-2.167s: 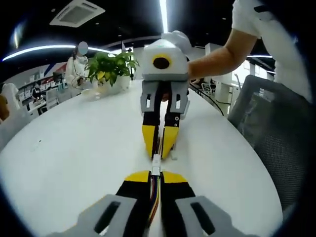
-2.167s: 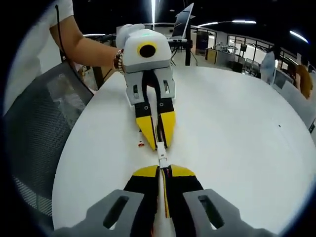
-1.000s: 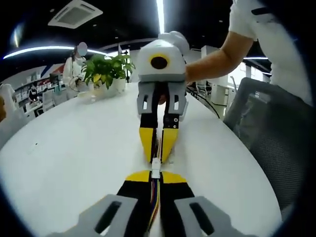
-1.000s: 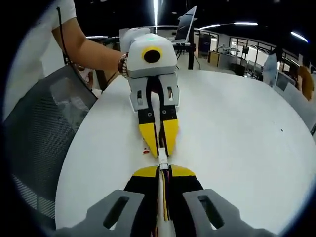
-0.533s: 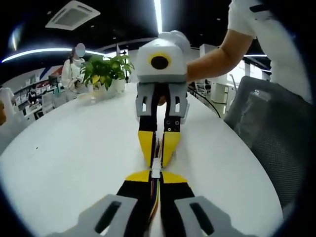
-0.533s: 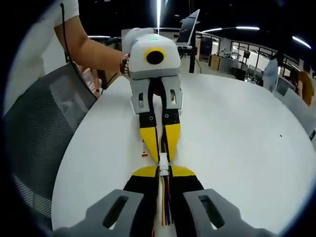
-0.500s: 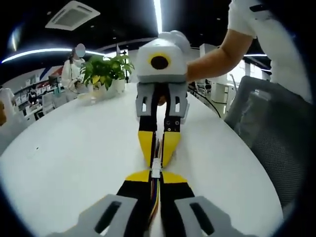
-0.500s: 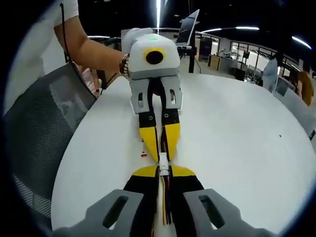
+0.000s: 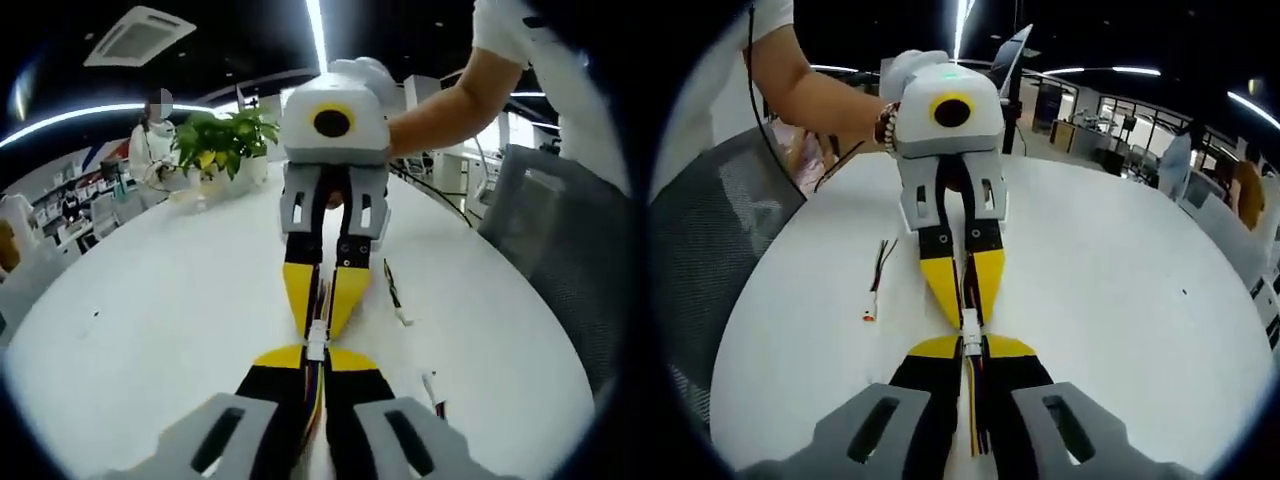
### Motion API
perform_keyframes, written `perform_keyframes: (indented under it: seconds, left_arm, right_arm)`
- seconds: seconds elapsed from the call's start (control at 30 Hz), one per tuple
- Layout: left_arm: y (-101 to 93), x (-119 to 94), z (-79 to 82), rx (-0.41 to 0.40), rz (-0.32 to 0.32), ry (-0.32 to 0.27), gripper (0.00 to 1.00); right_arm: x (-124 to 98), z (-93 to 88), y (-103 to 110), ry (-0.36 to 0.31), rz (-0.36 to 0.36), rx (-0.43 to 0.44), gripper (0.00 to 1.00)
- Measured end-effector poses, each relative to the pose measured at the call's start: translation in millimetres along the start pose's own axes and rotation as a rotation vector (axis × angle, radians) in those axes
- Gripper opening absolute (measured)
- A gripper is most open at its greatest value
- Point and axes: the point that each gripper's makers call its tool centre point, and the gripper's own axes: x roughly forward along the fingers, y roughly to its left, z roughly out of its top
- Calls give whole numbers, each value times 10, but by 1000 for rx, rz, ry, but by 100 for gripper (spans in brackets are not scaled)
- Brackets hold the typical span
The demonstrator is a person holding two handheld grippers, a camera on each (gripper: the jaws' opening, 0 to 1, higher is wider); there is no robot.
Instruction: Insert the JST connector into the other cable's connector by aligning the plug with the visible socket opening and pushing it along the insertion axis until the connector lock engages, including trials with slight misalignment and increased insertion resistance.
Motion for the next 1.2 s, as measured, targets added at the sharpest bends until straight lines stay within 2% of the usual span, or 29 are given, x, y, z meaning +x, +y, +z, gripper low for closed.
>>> perform_keyframes:
  seconds: [0.1, 0.3, 0.47, 0.67, 0.8, 0.93, 1.07, 1.2]
  left_arm:
    - [107, 18, -67, -6, 2, 8, 0]
    - [183, 73, -259, -29, 9, 39, 0]
    - [152, 37, -240, -42, 10, 44, 0]
    - [154, 23, -236, -47, 18, 49, 1]
    - [155, 9, -240, -53, 27, 56, 9]
    - [101, -51, -191, -45, 31, 64, 9]
    - [52, -163, -54, -56, 47, 29, 9]
    - [-80, -232, 43, -42, 54, 16, 9]
  right_arm:
    - [47, -20, -73, 2, -2, 3, 5]
    - [143, -86, -90, 17, -1, 19, 5]
    - [156, -66, -47, 14, 2, 54, 6]
    - [148, -130, -82, 30, -3, 79, 8]
    - [118, -135, -79, 33, -15, 84, 10]
    - [14, -4, -68, 1, -36, 79, 9]
    - [-119, 161, -17, -59, -45, 80, 9]
    - [-182, 194, 127, -70, -30, 79, 10]
